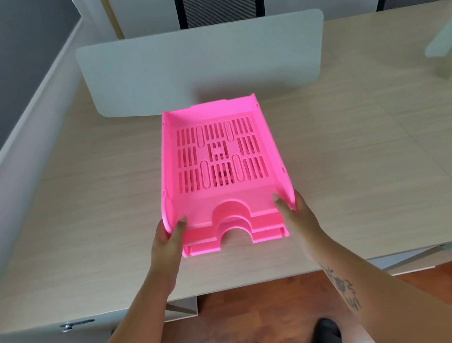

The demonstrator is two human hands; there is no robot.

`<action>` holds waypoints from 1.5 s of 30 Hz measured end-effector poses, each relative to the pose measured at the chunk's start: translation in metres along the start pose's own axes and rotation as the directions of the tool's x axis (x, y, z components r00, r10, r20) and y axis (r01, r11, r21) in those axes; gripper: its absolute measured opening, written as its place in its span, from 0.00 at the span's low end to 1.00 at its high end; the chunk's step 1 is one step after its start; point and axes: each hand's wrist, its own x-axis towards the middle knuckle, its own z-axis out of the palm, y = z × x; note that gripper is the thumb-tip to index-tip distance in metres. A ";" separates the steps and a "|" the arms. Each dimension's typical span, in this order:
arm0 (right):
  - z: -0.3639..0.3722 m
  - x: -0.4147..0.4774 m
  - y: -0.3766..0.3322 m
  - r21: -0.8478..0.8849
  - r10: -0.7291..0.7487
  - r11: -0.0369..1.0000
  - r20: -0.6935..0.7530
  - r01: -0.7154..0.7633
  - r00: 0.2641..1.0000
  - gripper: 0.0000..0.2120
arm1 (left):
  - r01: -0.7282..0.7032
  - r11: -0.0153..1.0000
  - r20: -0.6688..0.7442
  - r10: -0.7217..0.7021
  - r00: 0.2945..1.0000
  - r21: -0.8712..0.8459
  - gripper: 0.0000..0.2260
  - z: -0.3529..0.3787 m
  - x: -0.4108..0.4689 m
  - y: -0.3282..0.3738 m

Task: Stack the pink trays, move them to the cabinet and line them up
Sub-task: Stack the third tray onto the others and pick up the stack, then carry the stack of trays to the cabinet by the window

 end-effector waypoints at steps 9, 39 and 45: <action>0.007 0.015 0.045 0.151 0.145 0.975 0.126 -0.164 0.981 0.47 | 0.073 0.993 0.011 -0.072 0.997 -0.094 0.43 0.009 0.008 -0.031; 0.002 0.023 -0.011 0.310 0.178 0.927 0.138 -0.213 0.974 0.47 | 0.117 0.940 0.032 -0.113 0.993 -0.320 0.25 0.015 0.023 0.018; -0.017 0.009 -0.034 0.311 0.107 0.939 0.134 -0.145 0.985 0.47 | 0.090 0.923 -0.027 -0.108 0.994 -0.375 0.26 0.027 -0.001 0.029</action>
